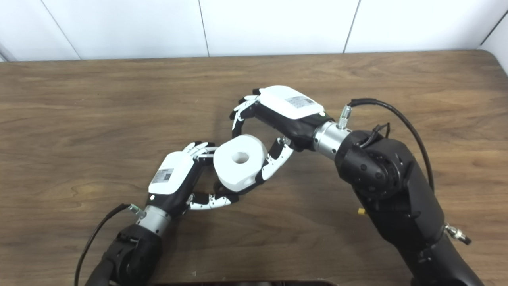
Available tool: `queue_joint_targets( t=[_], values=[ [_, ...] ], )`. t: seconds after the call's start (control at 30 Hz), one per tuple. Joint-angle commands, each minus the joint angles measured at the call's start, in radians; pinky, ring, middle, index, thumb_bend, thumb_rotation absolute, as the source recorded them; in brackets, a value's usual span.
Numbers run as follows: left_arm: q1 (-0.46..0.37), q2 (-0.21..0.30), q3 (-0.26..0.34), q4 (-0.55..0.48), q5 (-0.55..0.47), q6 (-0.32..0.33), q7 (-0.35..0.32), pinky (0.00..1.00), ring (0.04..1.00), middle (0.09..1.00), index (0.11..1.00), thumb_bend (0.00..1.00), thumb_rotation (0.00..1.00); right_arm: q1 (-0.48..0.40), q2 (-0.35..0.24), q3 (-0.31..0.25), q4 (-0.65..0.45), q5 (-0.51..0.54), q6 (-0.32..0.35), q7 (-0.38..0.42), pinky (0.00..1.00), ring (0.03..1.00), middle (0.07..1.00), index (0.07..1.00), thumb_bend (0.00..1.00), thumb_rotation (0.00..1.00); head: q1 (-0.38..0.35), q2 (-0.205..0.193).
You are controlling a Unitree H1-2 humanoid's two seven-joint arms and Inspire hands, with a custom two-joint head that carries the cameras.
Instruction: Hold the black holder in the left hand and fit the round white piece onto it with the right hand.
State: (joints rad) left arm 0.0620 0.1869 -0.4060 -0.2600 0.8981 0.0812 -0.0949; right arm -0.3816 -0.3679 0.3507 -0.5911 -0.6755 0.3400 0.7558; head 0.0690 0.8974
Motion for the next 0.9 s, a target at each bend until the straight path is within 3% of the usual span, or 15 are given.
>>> queue_joint_targets(
  t=[0.0,0.87],
  values=[
    [0.000,0.002,-0.018,0.001,0.023,0.011,-0.040,0.95,0.890,0.814,0.489,0.52,0.05,-0.021,0.005,-0.011,-0.013,-0.004,-0.034,-0.034,1.00,0.917,0.810,0.484,0.52,0.14,0.000,-0.001],
    [-0.007,-0.009,-0.028,0.001,0.031,0.025,-0.038,0.95,0.891,0.816,0.489,0.52,0.06,0.005,0.014,-0.004,-0.010,-0.001,-0.044,-0.036,1.00,0.907,0.814,0.484,0.52,0.14,0.013,0.001]
  ],
)
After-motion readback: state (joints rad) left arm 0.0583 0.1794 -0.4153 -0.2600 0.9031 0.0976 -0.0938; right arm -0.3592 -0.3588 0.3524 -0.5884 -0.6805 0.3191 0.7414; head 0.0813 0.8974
